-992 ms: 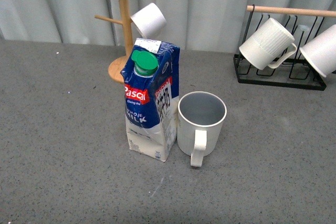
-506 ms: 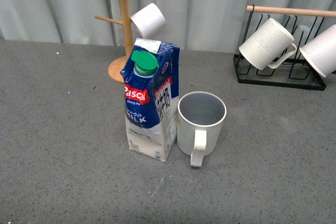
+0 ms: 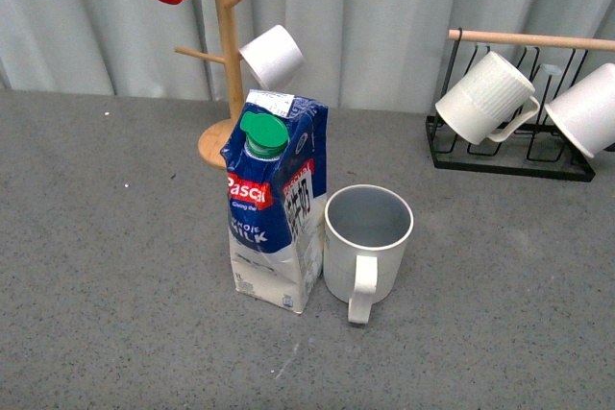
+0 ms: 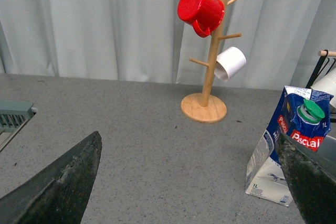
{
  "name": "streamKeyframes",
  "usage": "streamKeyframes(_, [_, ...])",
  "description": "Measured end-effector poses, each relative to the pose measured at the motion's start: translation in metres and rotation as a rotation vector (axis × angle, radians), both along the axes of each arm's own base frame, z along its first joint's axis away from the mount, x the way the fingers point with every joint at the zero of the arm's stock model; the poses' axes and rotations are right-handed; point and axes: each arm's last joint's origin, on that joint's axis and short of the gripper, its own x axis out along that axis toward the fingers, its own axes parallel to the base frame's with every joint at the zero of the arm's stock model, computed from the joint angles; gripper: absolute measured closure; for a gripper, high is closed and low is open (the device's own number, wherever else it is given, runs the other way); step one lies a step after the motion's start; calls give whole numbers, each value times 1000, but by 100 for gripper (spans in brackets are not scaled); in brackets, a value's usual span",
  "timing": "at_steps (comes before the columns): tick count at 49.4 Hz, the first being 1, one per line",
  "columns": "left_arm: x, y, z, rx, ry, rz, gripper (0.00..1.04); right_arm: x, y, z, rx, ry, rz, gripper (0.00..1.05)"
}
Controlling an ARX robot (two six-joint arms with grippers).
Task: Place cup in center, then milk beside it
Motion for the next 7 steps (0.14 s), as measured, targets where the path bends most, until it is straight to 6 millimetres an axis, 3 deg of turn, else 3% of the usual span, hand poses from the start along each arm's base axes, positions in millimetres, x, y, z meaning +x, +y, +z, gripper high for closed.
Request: streamKeyframes(7, [0, 0, 0, 0, 0, 0, 7, 0, 0, 0, 0, 0, 0, 9])
